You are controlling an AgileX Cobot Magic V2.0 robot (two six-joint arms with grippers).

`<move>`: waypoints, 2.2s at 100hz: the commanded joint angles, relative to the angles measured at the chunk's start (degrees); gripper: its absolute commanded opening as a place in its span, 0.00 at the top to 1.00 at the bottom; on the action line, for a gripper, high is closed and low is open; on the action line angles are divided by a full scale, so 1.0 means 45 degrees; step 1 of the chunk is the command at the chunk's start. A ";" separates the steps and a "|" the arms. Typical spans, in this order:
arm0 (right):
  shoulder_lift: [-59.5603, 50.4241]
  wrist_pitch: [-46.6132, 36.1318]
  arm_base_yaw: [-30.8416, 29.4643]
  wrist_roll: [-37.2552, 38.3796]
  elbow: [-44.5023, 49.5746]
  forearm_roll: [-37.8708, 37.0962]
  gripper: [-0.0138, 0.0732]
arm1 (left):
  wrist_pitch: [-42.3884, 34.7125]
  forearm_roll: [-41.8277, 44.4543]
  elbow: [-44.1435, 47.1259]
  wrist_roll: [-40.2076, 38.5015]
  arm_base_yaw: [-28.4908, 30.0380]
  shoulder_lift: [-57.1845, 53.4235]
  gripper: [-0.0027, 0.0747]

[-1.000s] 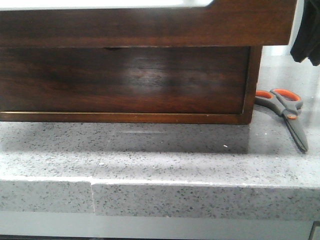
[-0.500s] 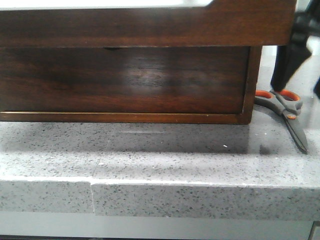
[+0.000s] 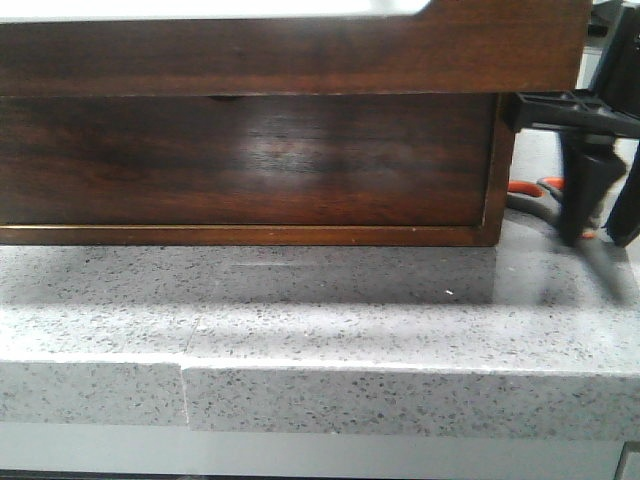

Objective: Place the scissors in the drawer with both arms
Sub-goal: 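Grasp the scissors at the pivot and lift with the right gripper, then carry the scissors over the open drawer with the right gripper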

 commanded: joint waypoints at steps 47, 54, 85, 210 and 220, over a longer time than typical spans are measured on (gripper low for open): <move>-0.1222 -0.1211 -0.0095 0.0799 -0.0280 -0.1713 0.92 | -0.0796 -0.0324 -0.0401 -0.0012 -0.0081 0.0157 0.99; -0.1951 -0.1207 -0.0095 0.0799 -0.0280 -0.1976 0.92 | -0.0773 -0.0324 -0.0401 -0.0012 -0.0081 0.0157 0.99; -0.5795 -0.1223 -0.0095 -0.0272 -0.1515 -0.3129 0.92 | -0.0259 -0.0324 -0.0401 0.0321 -0.0081 0.0157 0.99; -0.1155 -0.2295 0.8012 -1.1070 -0.6490 -0.1159 0.93 | -0.0118 -0.0324 -0.0401 0.0372 -0.0081 0.0157 0.99; -0.0848 -0.2153 0.8012 -1.1070 -0.6490 -0.1289 0.93 | -0.0118 -0.0324 -0.0401 0.0372 -0.0081 0.0157 0.99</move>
